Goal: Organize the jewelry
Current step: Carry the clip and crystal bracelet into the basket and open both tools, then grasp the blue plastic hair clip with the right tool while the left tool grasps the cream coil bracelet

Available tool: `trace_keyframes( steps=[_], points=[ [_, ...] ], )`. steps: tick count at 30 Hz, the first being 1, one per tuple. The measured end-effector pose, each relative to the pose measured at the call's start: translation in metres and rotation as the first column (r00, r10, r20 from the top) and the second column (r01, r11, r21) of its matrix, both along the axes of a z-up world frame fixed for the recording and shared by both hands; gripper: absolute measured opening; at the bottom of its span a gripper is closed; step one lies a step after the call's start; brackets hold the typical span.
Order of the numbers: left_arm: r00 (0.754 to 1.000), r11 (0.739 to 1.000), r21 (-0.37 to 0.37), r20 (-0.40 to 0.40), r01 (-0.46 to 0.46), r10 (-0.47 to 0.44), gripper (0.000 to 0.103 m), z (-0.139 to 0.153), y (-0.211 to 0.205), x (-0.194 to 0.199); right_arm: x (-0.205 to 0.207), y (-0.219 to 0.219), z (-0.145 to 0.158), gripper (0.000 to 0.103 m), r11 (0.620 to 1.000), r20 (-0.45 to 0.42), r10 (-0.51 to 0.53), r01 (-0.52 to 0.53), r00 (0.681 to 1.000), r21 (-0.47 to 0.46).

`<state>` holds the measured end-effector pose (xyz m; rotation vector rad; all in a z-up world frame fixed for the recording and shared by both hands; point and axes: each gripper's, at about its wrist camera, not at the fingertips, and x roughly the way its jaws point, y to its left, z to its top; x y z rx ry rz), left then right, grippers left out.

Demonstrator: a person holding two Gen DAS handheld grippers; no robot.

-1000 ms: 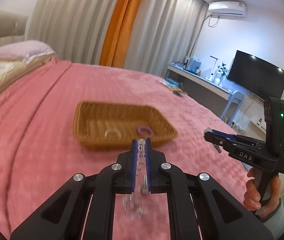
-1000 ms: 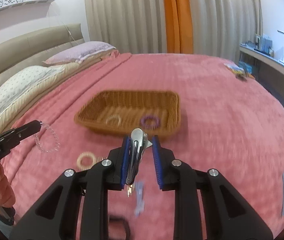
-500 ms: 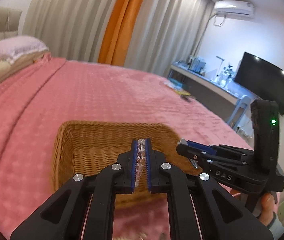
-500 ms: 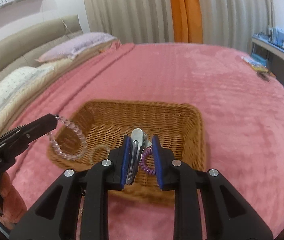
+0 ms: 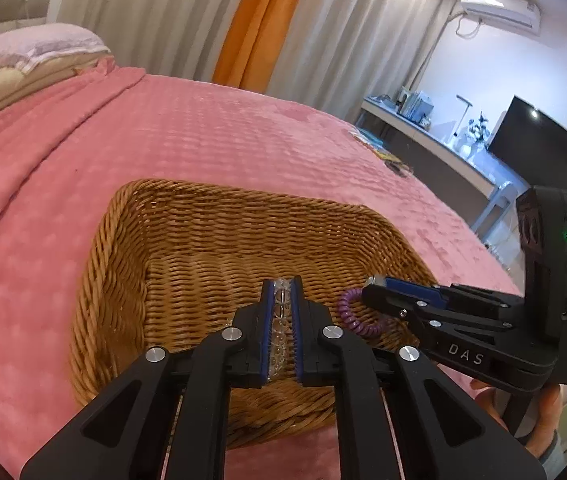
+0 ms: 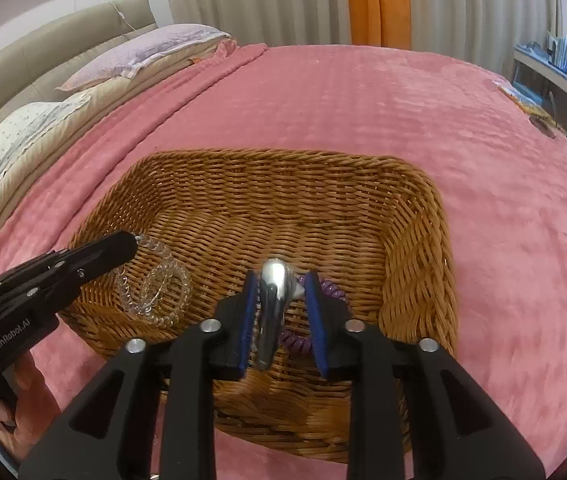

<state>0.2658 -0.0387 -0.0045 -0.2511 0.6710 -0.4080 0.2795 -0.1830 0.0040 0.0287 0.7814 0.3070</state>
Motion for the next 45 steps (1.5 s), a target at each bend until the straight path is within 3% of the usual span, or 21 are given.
trace_keyframes(
  steps=[2,10,16,20,26,30,33,34,40,45],
  points=[
    [1.0,1.0,-0.012,0.018,-0.007,0.007,0.026,0.003,0.004,-0.004,-0.003,-0.004,0.003,0.054,1.0,0.016,-0.013,0.013,1.0,0.013],
    [0.994,0.999,-0.047,0.108,-0.004,0.009,0.029,0.031,0.01,-0.043,-0.031,-0.008,0.025,0.054,0.999,0.105,-0.022,0.02,0.994,0.026],
    [0.986,0.997,-0.077,0.166,-0.005,0.018,0.035,0.048,0.018,-0.092,-0.08,-0.007,0.04,0.054,1.0,0.155,-0.008,0.005,0.988,0.015],
    [0.984,0.998,-0.051,0.174,-0.028,0.036,0.038,0.044,0.023,-0.126,-0.115,-0.013,0.038,0.054,1.0,0.152,-0.013,0.015,0.988,-0.008],
    [0.993,0.997,-0.029,0.095,-0.071,0.074,0.039,0.018,0.031,-0.145,-0.156,-0.028,0.001,0.054,0.999,0.067,-0.027,0.028,0.997,-0.021],
    [0.993,0.993,-0.017,0.041,-0.114,0.114,0.039,-0.005,0.037,-0.142,-0.168,-0.036,-0.025,0.041,0.999,0.006,-0.031,0.031,1.0,-0.008],
    [0.992,0.992,-0.007,-0.012,-0.127,0.127,0.039,-0.029,0.041,-0.138,-0.174,-0.042,-0.04,0.037,1.0,-0.03,-0.022,0.022,0.999,0.016],
    [0.99,0.991,-0.006,-0.05,-0.131,0.13,0.039,-0.035,0.042,-0.133,-0.175,-0.043,-0.044,0.037,1.0,-0.039,-0.022,0.023,0.999,0.02],
    [0.988,0.99,-0.031,-0.08,-0.136,0.133,0.039,-0.044,0.047,-0.131,-0.18,-0.048,-0.054,0.035,0.999,-0.069,-0.01,0.013,0.998,0.044],
    [0.983,0.989,-0.051,-0.129,-0.138,0.131,0.039,-0.054,0.052,-0.126,-0.179,-0.038,-0.061,0.035,1.0,-0.084,0.018,-0.017,0.996,0.008]
  ],
)
